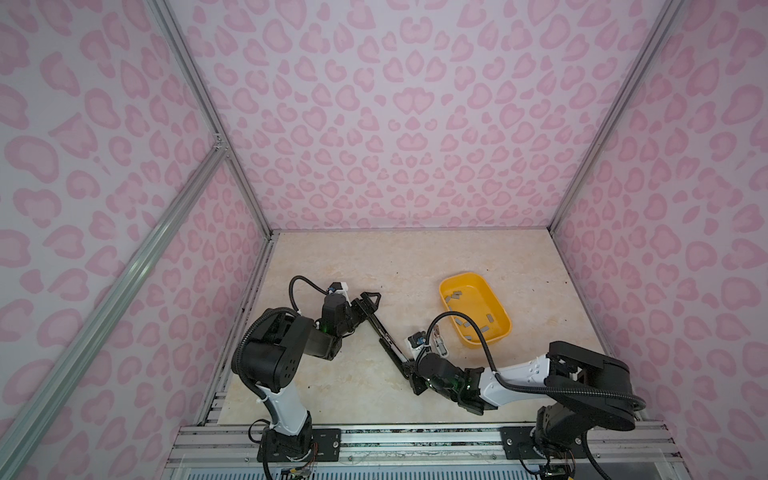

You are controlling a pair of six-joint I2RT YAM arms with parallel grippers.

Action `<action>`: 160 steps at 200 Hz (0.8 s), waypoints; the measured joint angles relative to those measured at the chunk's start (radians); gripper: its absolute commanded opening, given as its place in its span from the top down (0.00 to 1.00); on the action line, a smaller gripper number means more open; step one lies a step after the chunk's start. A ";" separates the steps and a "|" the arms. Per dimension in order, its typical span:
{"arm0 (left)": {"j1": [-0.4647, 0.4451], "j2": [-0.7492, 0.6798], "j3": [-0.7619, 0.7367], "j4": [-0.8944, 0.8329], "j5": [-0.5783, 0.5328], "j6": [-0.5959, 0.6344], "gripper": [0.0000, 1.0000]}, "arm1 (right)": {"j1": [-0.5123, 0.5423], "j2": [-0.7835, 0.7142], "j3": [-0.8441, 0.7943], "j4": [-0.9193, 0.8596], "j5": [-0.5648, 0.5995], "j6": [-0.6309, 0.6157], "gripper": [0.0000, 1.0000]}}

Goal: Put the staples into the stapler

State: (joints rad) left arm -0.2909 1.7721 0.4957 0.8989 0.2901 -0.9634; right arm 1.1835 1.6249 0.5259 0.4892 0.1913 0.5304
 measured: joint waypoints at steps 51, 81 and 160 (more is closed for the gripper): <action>0.002 -0.002 -0.004 -0.023 0.002 0.036 0.27 | -0.001 0.025 -0.005 0.053 0.003 -0.019 0.89; 0.002 -0.002 -0.005 -0.038 0.000 0.058 0.38 | -0.001 0.037 -0.011 0.086 0.003 -0.033 0.76; 0.002 0.000 -0.010 -0.036 0.000 0.095 0.39 | 0.006 0.011 -0.092 0.172 0.010 -0.046 0.63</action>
State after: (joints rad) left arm -0.2893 1.7718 0.4854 0.8627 0.2901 -0.8680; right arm 1.1893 1.6356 0.4339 0.6609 0.2008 0.4847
